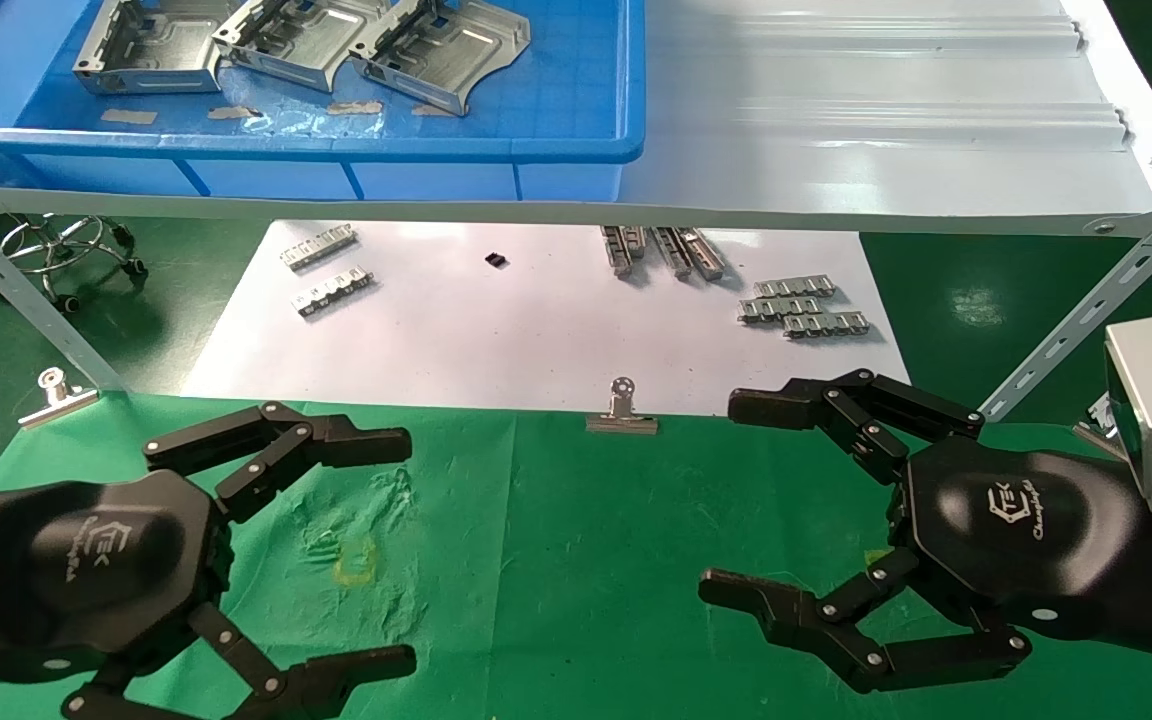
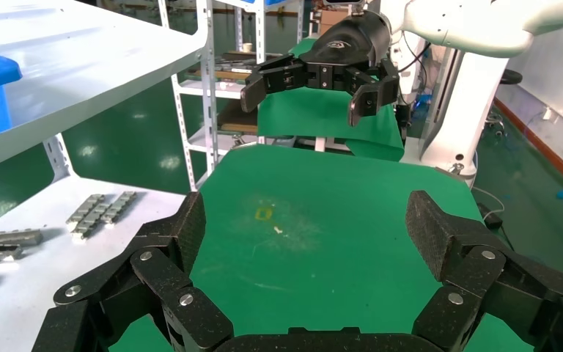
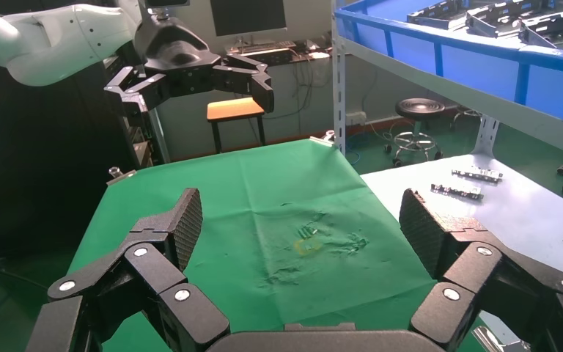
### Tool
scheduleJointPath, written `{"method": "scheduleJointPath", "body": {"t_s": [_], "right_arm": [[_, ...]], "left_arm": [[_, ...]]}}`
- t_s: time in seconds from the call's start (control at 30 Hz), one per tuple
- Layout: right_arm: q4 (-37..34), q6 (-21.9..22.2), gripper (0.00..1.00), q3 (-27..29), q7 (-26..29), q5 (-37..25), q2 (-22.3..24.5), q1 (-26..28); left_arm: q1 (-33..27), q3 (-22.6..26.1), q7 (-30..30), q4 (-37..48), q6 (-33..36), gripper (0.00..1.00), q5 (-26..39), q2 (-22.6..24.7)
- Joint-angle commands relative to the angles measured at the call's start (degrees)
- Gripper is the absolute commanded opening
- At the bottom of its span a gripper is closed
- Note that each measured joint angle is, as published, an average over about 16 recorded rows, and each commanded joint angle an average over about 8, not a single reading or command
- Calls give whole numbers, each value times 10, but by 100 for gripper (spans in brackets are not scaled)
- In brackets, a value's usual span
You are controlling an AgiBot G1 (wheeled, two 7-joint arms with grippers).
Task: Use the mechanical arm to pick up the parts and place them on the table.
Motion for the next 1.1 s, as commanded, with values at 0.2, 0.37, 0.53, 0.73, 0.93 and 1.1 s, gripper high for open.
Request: {"method": "scheduleJointPath", "body": {"t_s": [0.2, 0.37, 0.53, 0.73, 0.93, 1.1], "right_arm": [[0, 0, 100, 0, 0, 0, 0, 0], [0, 0, 97, 0, 0, 0, 0, 0], [0, 0, 38, 0, 0, 0, 0, 0], [0, 0, 0, 0, 0, 0, 0, 0], [0, 0, 0, 0, 0, 0, 0, 0], [0, 0, 0, 0, 0, 0, 0, 0]], "left_arm": [[0, 0, 0, 0, 0, 100, 0, 0], [0, 0, 0, 0, 0, 100, 0, 0], [0, 0, 0, 0, 0, 100, 0, 0], [-2, -2, -2, 5, -13, 100, 1, 2], [-13, -5, -13, 18, -54, 100, 8, 14], [-39, -1, -20, 38, -106, 100, 28, 42]]}}
